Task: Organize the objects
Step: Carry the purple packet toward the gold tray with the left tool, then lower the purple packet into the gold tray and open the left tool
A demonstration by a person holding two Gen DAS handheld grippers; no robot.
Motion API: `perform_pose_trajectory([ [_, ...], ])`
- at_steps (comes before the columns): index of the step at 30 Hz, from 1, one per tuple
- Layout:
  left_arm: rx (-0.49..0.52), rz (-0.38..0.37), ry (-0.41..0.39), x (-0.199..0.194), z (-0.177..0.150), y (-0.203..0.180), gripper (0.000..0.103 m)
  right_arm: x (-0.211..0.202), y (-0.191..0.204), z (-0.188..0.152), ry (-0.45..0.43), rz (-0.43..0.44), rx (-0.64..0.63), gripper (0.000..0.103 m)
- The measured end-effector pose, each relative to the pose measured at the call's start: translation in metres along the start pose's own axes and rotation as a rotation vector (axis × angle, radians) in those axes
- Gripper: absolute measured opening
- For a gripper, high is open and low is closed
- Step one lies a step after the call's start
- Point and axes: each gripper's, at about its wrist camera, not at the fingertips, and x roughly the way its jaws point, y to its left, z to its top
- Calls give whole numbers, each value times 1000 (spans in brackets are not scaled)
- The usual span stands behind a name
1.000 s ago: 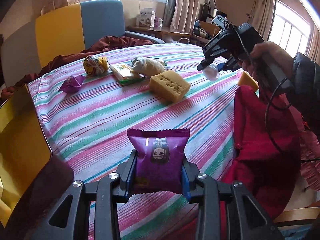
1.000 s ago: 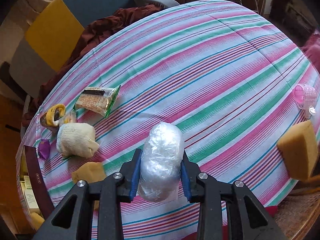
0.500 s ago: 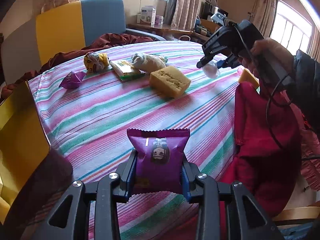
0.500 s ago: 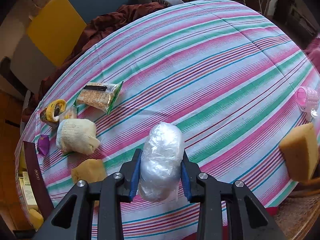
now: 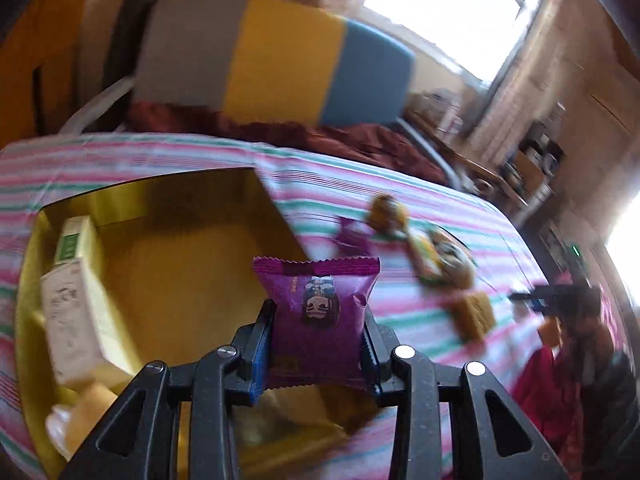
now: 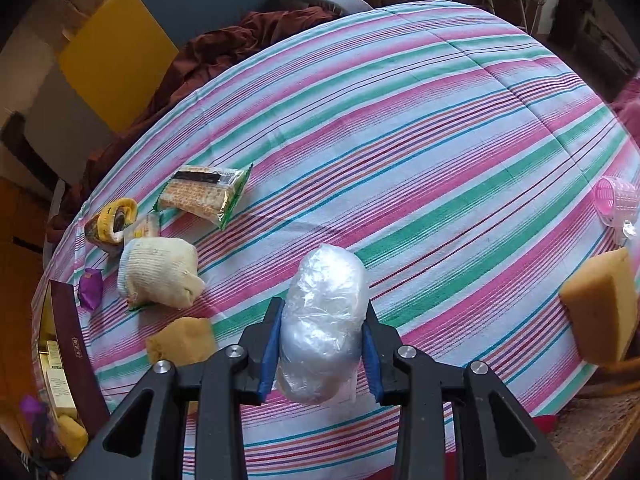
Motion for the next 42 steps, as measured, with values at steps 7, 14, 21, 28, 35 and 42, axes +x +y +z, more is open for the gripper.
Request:
perform_pose_trajectory([
  [7,-151,165,35,33,38,80,37,1,2,1,-6,11,1,36],
  [14,-224,312,109,69,51,135,37,-1,1,1,-12,22,2,36],
  [21,-184,435,161,75,51,157,40,0,1,0,-9,21,-2,36],
  [28,-223,411,93,47,43,154,41,1,2,0,-6,14,0,36],
  [35,-113,411,-72,-9,28,101,41,2,2,1,-7,9,-3,36],
  [42,-60,329,-166,-52,-4,59,41,-11,7,-3,-63,73,-21,36],
])
